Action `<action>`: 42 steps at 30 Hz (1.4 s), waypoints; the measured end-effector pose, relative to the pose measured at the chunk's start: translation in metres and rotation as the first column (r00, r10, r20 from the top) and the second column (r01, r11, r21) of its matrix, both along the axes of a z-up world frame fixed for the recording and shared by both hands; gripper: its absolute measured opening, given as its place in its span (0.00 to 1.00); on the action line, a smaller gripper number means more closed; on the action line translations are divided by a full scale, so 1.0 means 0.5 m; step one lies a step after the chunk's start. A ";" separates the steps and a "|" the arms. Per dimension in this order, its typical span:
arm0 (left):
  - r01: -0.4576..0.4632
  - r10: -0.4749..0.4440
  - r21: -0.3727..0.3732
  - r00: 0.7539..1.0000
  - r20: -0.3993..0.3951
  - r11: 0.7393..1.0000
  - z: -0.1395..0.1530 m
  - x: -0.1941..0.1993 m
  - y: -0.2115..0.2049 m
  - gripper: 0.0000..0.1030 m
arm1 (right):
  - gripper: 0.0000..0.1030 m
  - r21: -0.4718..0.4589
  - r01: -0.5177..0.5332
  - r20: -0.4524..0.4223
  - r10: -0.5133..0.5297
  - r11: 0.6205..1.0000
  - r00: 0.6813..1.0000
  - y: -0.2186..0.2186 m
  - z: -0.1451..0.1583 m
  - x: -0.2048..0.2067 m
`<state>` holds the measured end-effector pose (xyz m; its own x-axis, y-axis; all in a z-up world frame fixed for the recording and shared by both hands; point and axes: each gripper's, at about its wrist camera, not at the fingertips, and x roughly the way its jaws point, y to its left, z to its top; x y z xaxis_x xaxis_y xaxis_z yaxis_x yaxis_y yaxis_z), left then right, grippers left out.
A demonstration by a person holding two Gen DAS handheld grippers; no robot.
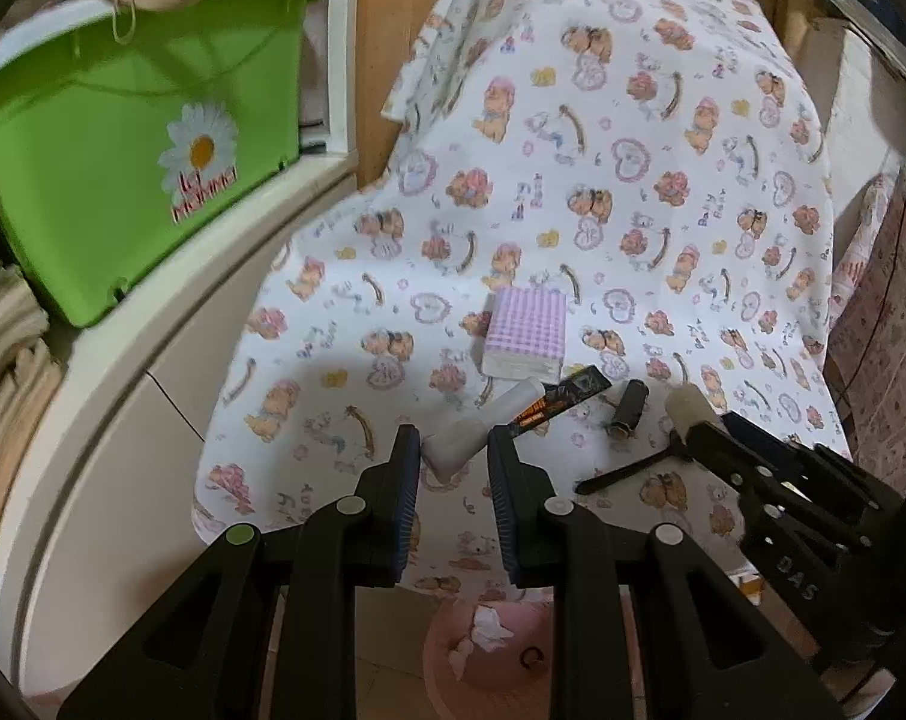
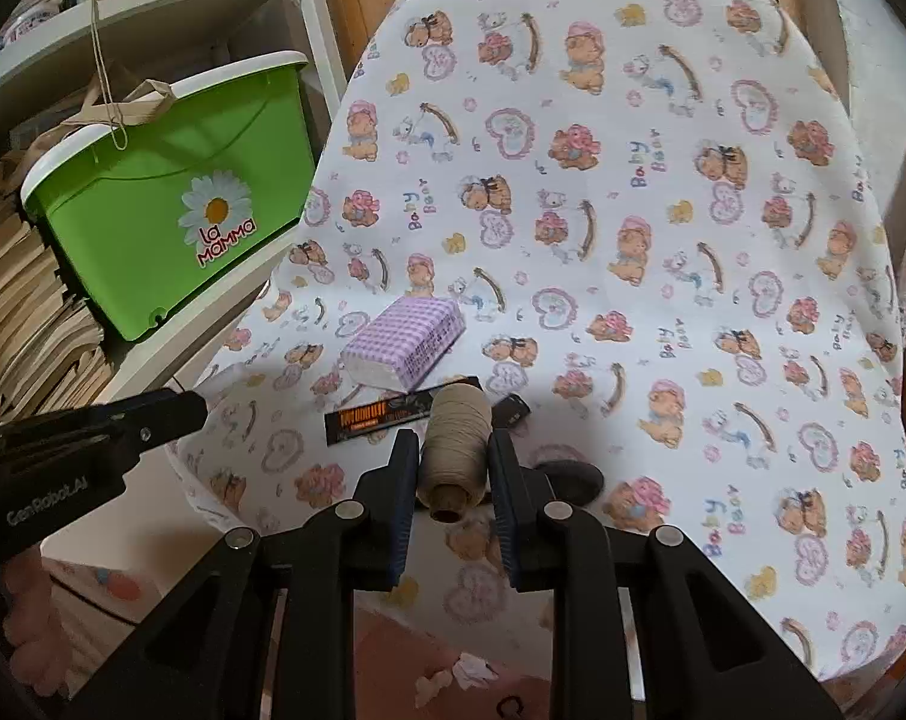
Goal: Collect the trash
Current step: 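Grasp the white tube with the left tool while the right tool grasps the beige thread spool, then carry the tube and spool down over the pink wastebasket with both tools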
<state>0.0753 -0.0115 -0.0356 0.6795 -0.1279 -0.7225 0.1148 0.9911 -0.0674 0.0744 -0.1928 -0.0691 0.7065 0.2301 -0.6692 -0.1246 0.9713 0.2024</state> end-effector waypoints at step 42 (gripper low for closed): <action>0.169 -0.146 0.003 0.863 -0.485 0.986 -0.184 -0.070 -0.088 0.21 | 0.25 0.027 -0.197 -0.371 0.193 0.980 0.908 -0.010 -0.090 -0.110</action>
<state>0.0401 -0.0553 -0.1275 0.2198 -0.1640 -0.9616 0.2339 0.9659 -0.1113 0.0193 -0.1976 -0.1139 0.3494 0.3291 -0.8773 -0.2297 0.9378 0.2603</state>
